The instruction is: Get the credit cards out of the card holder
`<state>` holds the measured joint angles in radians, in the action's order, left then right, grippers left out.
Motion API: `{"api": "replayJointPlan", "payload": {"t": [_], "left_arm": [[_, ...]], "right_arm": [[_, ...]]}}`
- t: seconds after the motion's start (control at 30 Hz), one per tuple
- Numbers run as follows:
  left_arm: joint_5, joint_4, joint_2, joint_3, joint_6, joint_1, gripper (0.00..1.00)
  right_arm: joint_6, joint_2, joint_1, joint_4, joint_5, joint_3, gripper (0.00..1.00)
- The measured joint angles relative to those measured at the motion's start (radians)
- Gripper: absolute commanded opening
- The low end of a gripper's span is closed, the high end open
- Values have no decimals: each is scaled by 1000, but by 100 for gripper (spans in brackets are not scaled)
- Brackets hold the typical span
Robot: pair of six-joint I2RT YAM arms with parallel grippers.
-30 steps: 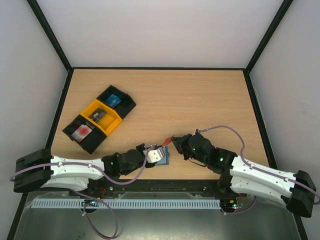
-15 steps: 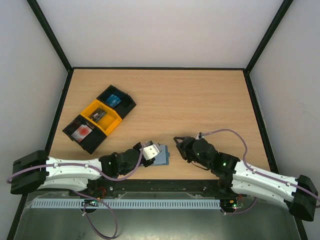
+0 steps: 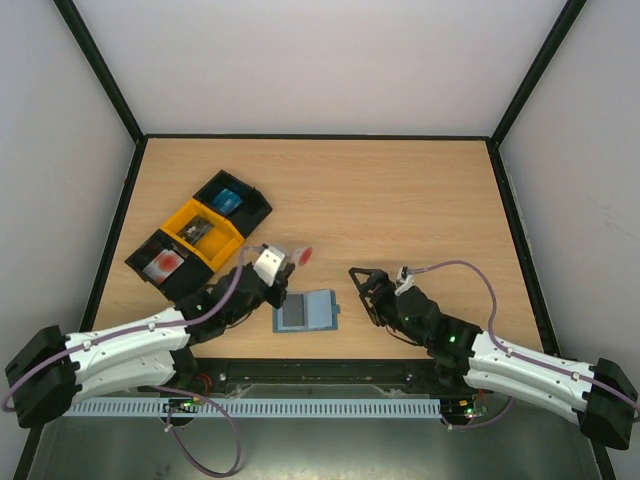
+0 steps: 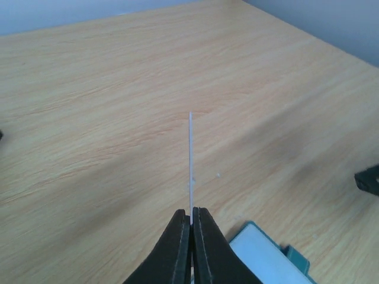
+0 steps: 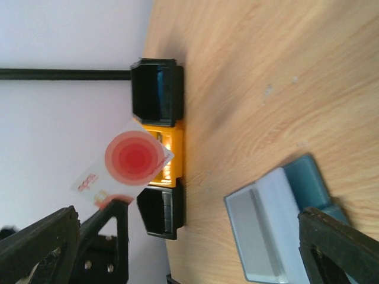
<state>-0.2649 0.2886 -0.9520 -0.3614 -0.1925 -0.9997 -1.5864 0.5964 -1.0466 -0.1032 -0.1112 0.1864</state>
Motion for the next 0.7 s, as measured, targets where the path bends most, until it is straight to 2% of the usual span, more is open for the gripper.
{"api": "replayJointPlan", "payload": {"t": [0.3,0.53,0.7], "left_arm": [[202,-236,144,-119,-243,313,3],[355,-415,267,-151,-381,616,3],[475,-513,281,-190,-425,818,3]], "right_arm": [[183,-12,0,-96,7,0,98],[232,12,0,-115,2,0,98],[248,52,0,-122,3,0,98]]}}
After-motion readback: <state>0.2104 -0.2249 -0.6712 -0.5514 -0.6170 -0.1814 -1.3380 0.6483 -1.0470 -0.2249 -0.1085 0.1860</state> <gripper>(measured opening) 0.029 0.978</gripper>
